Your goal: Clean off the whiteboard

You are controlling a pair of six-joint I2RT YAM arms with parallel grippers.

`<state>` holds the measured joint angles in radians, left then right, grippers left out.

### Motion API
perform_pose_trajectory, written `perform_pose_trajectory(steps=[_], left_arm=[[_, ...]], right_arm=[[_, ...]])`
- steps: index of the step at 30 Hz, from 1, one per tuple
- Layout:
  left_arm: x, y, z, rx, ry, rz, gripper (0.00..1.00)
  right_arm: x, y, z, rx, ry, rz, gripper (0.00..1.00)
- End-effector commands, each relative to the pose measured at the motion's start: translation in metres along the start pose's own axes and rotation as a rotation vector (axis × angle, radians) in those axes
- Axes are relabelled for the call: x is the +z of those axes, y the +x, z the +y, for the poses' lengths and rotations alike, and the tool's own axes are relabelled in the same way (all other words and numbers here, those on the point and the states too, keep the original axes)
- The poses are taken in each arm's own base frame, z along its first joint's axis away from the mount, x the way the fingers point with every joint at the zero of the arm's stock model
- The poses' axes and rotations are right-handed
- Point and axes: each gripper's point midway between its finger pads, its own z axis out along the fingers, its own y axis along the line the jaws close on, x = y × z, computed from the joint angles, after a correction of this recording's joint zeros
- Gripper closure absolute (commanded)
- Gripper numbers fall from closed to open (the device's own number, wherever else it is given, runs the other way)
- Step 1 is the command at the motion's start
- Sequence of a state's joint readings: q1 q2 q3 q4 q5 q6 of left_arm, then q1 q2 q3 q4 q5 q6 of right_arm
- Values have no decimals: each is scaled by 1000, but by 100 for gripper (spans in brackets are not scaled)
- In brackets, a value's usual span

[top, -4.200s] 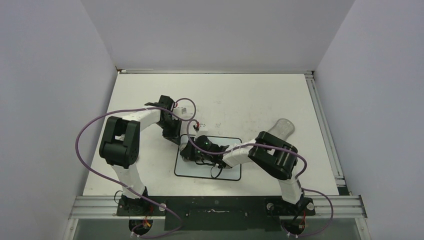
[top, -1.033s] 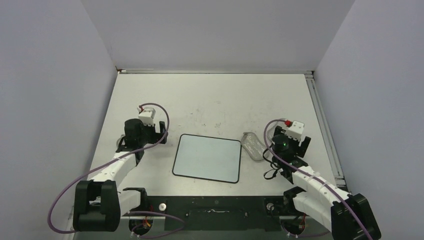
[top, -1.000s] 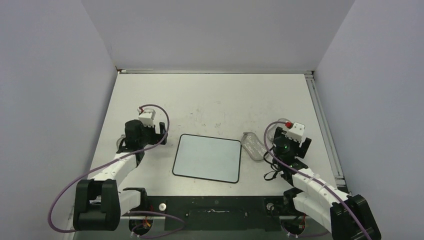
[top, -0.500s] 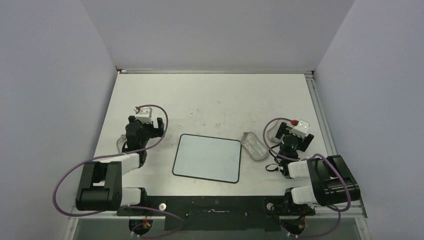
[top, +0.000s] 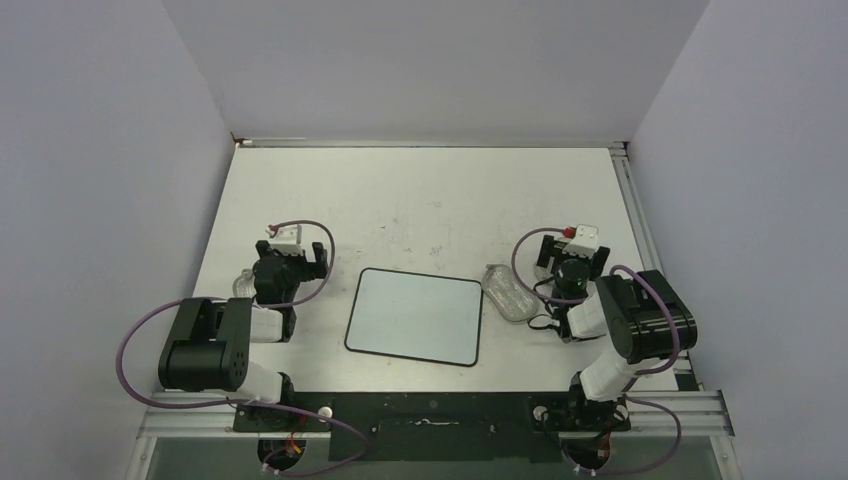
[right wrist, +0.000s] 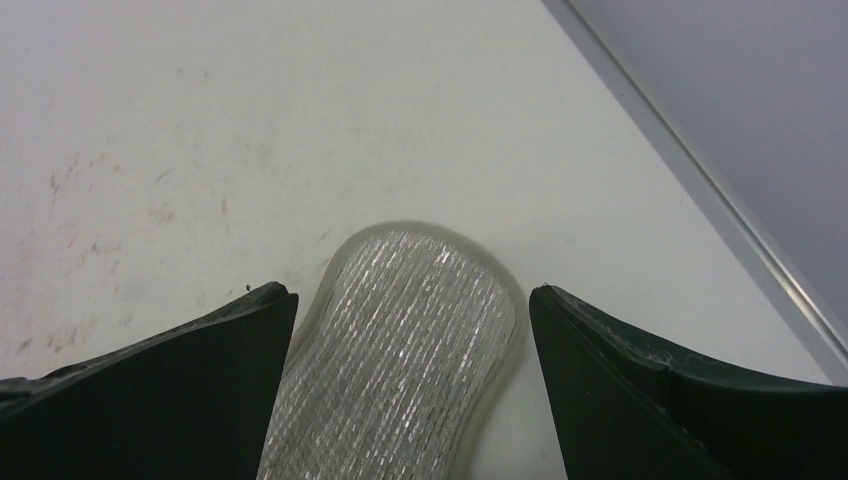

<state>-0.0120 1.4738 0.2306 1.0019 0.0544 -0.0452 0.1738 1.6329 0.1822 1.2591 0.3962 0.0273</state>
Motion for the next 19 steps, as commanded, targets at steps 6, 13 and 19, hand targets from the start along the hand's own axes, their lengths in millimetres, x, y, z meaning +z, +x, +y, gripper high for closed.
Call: perform_pose_trajectory(steps=[6, 13, 19], left_arm=[[6, -38, -1, -9, 8, -138, 4], [7, -37, 2, -9, -6, -129, 4], [7, -37, 3, -9, -12, -130, 4]], right_arm=[[19, -21, -3, 81, -27, -37, 10], [19, -21, -2, 81, -28, -39, 10], [19, -21, -3, 80, -27, -37, 10]])
